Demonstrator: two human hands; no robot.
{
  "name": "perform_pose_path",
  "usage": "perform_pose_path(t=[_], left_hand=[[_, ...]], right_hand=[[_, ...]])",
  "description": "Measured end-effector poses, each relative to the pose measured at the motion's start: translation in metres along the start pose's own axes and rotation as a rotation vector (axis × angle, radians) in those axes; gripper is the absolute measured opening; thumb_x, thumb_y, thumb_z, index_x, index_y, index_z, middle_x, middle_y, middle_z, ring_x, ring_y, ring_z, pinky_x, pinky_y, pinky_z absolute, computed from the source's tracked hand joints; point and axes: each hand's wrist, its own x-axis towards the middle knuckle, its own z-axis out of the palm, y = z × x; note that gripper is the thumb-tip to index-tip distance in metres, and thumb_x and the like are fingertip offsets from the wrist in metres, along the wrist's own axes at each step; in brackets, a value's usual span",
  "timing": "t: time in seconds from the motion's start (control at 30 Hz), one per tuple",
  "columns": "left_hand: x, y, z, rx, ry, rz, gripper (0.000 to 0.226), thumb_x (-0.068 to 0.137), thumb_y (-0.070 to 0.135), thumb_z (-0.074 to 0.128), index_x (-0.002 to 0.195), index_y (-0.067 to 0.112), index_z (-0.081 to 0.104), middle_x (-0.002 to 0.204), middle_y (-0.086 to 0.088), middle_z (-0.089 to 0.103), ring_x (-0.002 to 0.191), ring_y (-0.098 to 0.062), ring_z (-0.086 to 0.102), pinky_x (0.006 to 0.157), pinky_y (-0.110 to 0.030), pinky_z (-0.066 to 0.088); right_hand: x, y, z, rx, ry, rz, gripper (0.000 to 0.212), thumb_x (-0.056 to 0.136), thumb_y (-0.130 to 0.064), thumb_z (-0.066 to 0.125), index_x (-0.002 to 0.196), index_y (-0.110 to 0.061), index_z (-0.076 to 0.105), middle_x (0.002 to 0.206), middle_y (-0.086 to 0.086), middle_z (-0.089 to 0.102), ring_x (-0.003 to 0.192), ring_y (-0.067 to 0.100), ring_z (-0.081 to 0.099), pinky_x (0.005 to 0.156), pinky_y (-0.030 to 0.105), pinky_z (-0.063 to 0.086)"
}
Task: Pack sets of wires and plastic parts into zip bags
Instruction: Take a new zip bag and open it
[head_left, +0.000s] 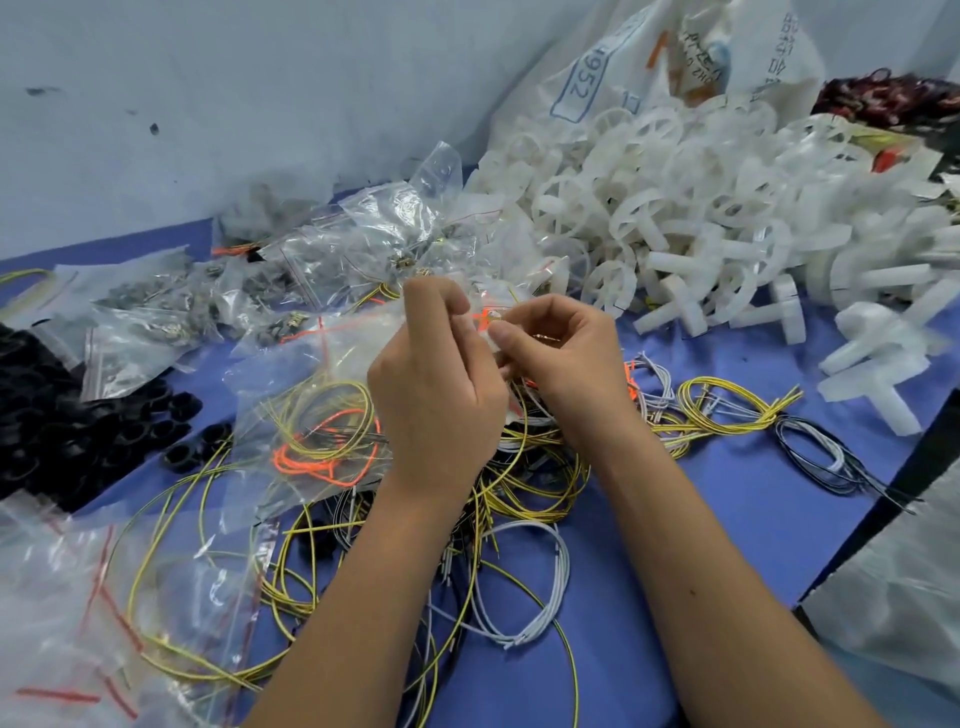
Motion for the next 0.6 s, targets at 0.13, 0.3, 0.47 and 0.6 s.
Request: perform_pose_path(t=[0.13,0.3,0.47,0.6], left_hand=[[-0.001,0.008,-0.001,-0.02,-0.046,0.078,0.019,0.093,0.004,0.048,0.102,0.019,0.04,0.068,0.002,0.051,0.057,-0.024,0.05,0.053,-0.037,0.036],[-0.007,0.015,0.0,-0.022,-0.076,0.18,0.018,0.091,0.005,0.047,0.103,0.017,0.041,0.069,-0.005,0.054,0.061,-0.025,0.051,0.056,-0.034,0.032],[-0.011,0.02,0.005,-0.082,-0.063,0.205,0.015,0.091,0.008,0.047,0.102,0.016,0.043,0.07,-0.007,0.056,0.064,-0.019,0.045,0.061,-0.03,0.027],[-0.013,0.016,0.004,-0.132,-0.062,0.14,0.016,0.091,0.007,0.048,0.103,0.016,0.044,0.073,-0.005,0.057,0.065,-0.02,0.051,0.062,-0.031,0.035]], right_hand=[[-0.004,-0.001,0.003,-0.081,-0.083,-0.055,0.011,0.086,-0.006,0.081,0.083,-0.005,0.07,0.07,0.014,0.071,0.063,0.016,0.067,0.057,0.032,0.055],[-0.008,-0.011,0.004,-0.077,-0.465,-0.075,0.052,0.091,0.016,0.057,0.066,-0.027,0.069,0.061,-0.016,0.063,0.058,-0.005,0.054,0.055,0.012,0.043],[-0.007,-0.018,0.001,-0.429,-0.621,-0.17,0.018,0.086,0.005,0.048,0.074,-0.007,0.052,0.07,-0.003,0.045,0.062,-0.003,0.036,0.057,0.007,0.034],[-0.004,-0.015,0.005,-0.471,-0.701,-0.221,0.008,0.085,0.005,0.051,0.08,-0.001,0.053,0.07,0.011,0.049,0.071,0.002,0.041,0.062,0.028,0.047]])
